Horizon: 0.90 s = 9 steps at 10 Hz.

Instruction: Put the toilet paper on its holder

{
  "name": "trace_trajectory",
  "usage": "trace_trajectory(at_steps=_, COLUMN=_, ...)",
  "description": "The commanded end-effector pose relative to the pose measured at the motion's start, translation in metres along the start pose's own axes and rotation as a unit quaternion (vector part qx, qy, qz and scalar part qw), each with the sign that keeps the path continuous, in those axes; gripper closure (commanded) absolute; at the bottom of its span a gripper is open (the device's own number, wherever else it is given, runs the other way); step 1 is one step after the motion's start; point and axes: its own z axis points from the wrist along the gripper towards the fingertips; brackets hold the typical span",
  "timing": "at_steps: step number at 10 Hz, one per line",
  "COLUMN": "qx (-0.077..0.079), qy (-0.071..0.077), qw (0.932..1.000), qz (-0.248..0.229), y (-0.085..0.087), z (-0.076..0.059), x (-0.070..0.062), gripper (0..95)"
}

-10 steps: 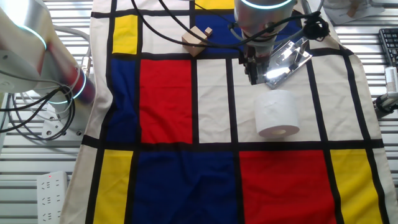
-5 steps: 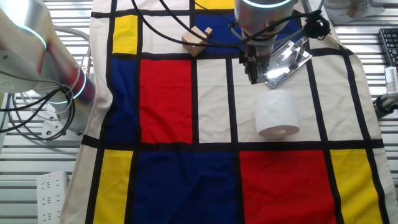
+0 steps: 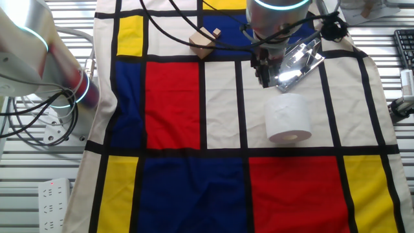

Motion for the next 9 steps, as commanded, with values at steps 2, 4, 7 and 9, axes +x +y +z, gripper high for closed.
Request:
trace_trajectory(at_steps=2, qx=0.000, qy=0.008, qw=0.9997, qz=-0.023, y=-0.010, z=-0.008, x=-0.019, gripper=95.0)
trace_trajectory(at_steps=4, qx=0.001, qy=0.017, qw=0.9993, qz=-0.035, y=-0.017, z=-0.012, x=-0.036, gripper=95.0)
trace_trajectory(at_steps=7, qx=-0.004, qy=0.018, qw=0.9978, qz=-0.064, y=-0.037, z=-0.002, x=-0.046, gripper=95.0)
trace_trajectory(at_steps=9, qx=-0.007, qy=0.021, qw=0.9918, qz=-0.126, y=-0.046, z=0.006, x=-0.049, gripper=95.0)
